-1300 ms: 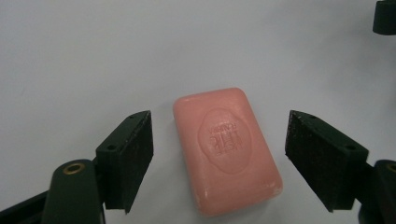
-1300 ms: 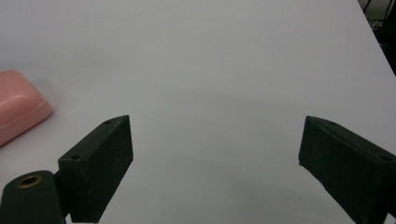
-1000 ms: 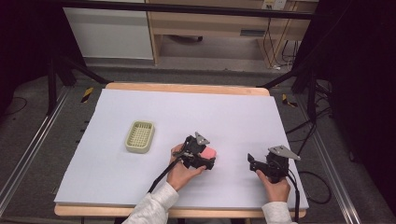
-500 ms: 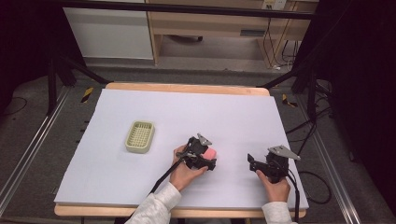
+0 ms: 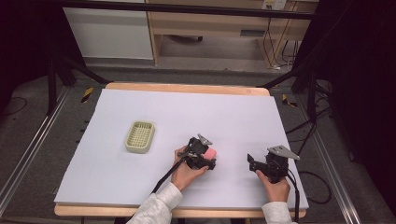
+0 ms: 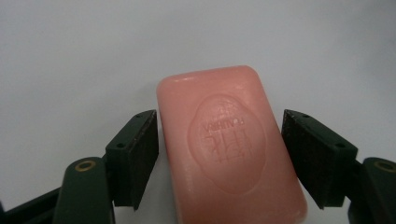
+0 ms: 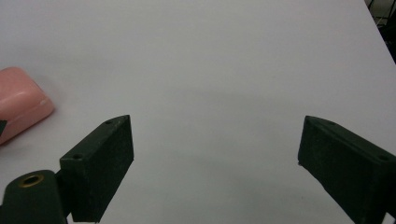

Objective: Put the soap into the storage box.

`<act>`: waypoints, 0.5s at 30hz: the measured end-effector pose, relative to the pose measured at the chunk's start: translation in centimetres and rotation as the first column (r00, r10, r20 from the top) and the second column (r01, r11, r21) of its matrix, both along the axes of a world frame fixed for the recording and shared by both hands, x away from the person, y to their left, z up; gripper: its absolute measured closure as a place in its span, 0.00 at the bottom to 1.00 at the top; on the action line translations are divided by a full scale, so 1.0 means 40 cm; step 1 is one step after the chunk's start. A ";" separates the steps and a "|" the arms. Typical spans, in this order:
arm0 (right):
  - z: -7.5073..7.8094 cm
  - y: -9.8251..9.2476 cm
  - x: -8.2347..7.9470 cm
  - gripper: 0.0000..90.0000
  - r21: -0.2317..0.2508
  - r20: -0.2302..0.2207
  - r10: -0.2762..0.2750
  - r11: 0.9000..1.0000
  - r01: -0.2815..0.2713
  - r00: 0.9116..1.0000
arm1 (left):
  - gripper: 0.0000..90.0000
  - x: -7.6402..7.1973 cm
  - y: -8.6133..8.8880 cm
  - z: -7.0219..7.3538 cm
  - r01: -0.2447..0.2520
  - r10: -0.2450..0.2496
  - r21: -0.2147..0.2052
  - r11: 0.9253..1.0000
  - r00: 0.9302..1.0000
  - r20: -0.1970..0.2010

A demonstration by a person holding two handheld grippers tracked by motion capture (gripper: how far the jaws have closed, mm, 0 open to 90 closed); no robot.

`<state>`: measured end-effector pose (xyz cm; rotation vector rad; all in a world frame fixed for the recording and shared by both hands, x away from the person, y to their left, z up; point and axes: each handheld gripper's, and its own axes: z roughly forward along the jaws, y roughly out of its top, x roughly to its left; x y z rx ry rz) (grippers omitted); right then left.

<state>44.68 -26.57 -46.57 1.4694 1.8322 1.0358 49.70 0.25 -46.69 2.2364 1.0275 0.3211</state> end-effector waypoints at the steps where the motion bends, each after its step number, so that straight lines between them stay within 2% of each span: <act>1: 0.000 0.000 0.000 0.12 0.000 0.000 0.000 1.000 0.000 1.000 | 0.31 0.000 -0.001 -0.001 -0.005 0.005 -0.006 1.000 1.000 -0.004; 9: 0.000 0.000 0.000 0.12 -0.003 -0.002 0.002 1.000 -0.002 1.000 | 0.36 0.003 -0.004 -0.001 -0.012 0.011 -0.003 1.000 0.999 -0.039; 15: -0.001 0.001 0.001 0.13 -0.004 -0.001 0.005 1.000 -0.005 1.000 | 0.39 0.001 -0.006 0.001 -0.022 0.022 0.005 1.000 0.998 -0.050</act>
